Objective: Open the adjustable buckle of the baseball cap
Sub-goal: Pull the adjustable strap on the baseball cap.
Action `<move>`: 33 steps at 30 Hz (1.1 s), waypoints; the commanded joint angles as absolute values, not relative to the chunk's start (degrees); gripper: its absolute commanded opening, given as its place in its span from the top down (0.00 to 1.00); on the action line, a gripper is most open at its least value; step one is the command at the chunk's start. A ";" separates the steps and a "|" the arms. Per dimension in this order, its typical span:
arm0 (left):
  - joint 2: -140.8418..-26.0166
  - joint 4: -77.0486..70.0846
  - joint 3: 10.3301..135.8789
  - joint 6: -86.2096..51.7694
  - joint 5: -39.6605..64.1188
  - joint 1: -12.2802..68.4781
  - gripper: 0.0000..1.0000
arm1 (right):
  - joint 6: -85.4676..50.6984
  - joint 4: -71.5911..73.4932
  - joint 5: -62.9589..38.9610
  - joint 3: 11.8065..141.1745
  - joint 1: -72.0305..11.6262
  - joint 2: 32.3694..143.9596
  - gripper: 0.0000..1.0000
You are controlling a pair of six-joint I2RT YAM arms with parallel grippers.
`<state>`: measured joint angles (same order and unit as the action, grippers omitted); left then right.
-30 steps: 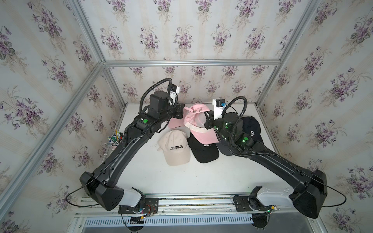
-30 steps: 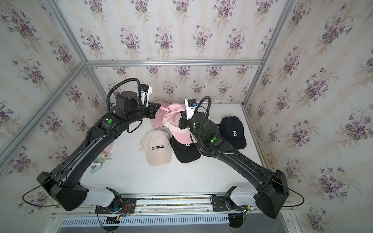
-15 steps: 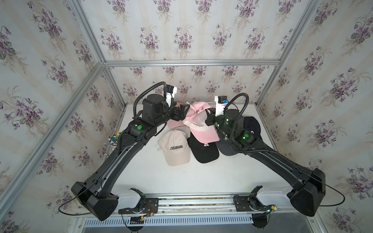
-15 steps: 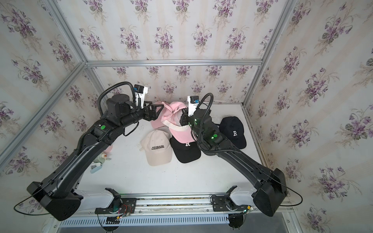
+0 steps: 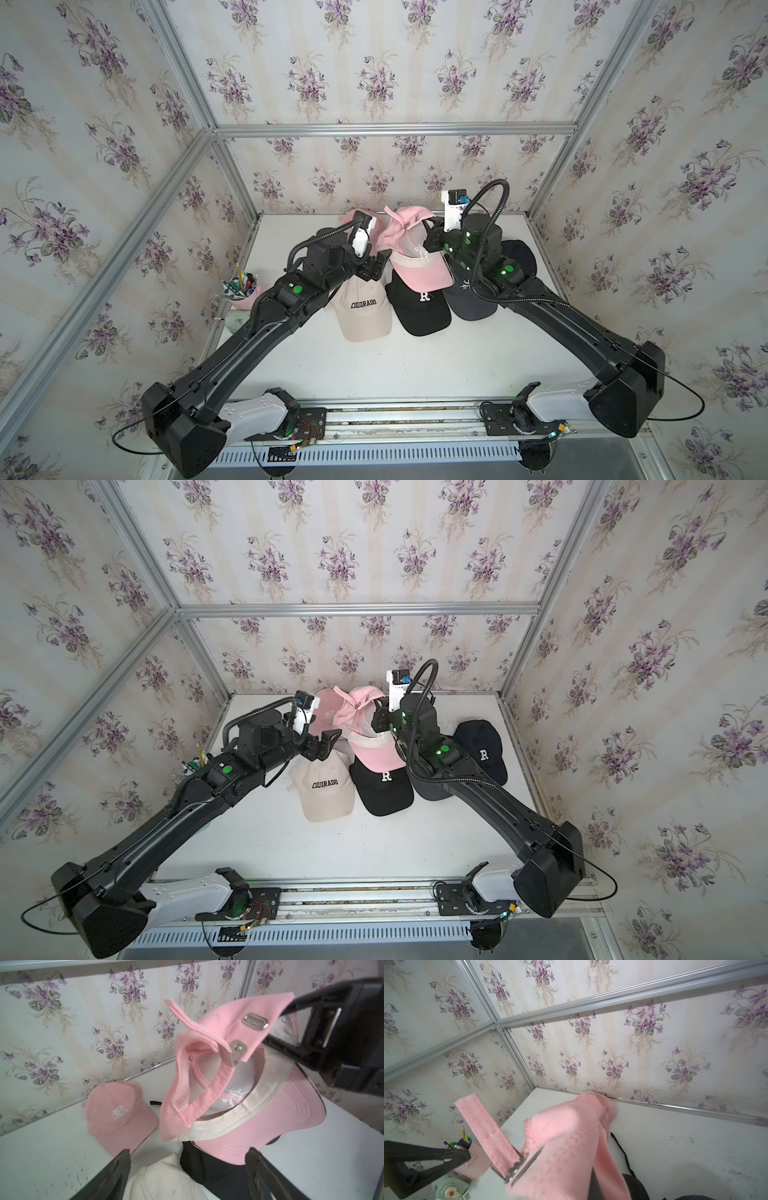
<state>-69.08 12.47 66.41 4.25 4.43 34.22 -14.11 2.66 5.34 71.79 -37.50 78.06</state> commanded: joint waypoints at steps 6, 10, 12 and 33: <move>-74.00 -2.54 66.00 17.65 -2.49 39.46 0.12 | -14.15 2.99 2.61 72.86 -37.44 77.78 1.00; -75.90 -7.34 65.54 19.08 -4.27 39.46 0.12 | -14.43 2.38 1.69 72.90 -37.44 77.26 1.00; -76.67 -8.57 65.54 19.97 -4.48 39.51 0.12 | -14.74 2.24 1.16 72.78 -37.45 76.93 1.00; -74.36 -8.32 64.71 24.52 -3.47 39.46 0.92 | -14.74 1.14 -2.01 72.16 -37.51 76.55 1.00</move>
